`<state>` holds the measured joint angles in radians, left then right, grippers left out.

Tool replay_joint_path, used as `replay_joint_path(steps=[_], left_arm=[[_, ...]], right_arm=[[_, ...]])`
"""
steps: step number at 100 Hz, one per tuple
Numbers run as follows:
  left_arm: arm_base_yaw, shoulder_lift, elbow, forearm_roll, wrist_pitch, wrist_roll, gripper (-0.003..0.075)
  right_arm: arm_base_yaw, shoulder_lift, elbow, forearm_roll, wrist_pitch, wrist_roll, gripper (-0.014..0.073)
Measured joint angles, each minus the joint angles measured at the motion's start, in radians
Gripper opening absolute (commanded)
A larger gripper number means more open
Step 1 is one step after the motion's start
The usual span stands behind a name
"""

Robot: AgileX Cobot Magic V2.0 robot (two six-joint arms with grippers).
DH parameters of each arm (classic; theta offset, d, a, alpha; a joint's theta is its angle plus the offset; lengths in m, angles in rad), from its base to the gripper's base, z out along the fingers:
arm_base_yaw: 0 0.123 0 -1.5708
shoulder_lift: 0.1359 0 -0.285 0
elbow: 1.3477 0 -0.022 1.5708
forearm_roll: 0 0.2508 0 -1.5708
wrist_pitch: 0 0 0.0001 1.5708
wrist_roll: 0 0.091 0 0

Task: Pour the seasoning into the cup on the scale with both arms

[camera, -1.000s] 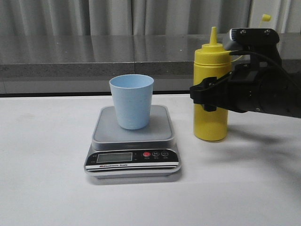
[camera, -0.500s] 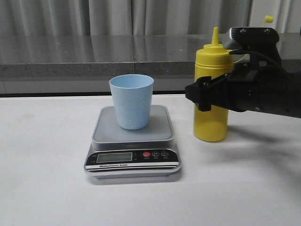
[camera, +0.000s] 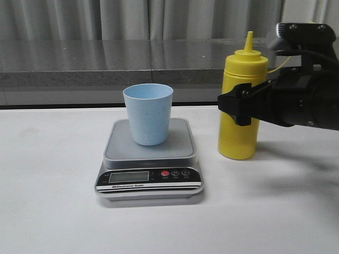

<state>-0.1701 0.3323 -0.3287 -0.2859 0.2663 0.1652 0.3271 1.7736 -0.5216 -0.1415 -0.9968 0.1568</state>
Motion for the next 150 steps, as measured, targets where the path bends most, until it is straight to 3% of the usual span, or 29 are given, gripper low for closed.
replay_joint_path(steps=[43, 81, 116, 138, 150], left_arm=[[0.0, 0.0, 0.0, 0.0, 0.0, 0.0, -0.002], [0.0, 0.0, 0.0, 0.0, 0.0, 0.0, -0.002], [0.0, 0.0, 0.0, 0.0, 0.0, 0.0, -0.002], [0.0, 0.0, 0.0, 0.0, 0.0, 0.0, -0.002], [0.0, 0.0, 0.0, 0.0, 0.0, 0.0, -0.002]], right_arm=[[0.0, -0.311, 0.201, 0.096, 0.069, 0.0, 0.0648], [-0.002, -0.794, 0.217, 0.153, 0.516, -0.092, 0.0647], [-0.115, -1.233, 0.222, 0.157, 0.93, -0.13, 0.0646], [-0.127, -1.411, 0.223, 0.153, 1.152, -0.133, 0.0644], [-0.127, -1.464, 0.223, 0.141, 1.241, -0.133, 0.0568]])
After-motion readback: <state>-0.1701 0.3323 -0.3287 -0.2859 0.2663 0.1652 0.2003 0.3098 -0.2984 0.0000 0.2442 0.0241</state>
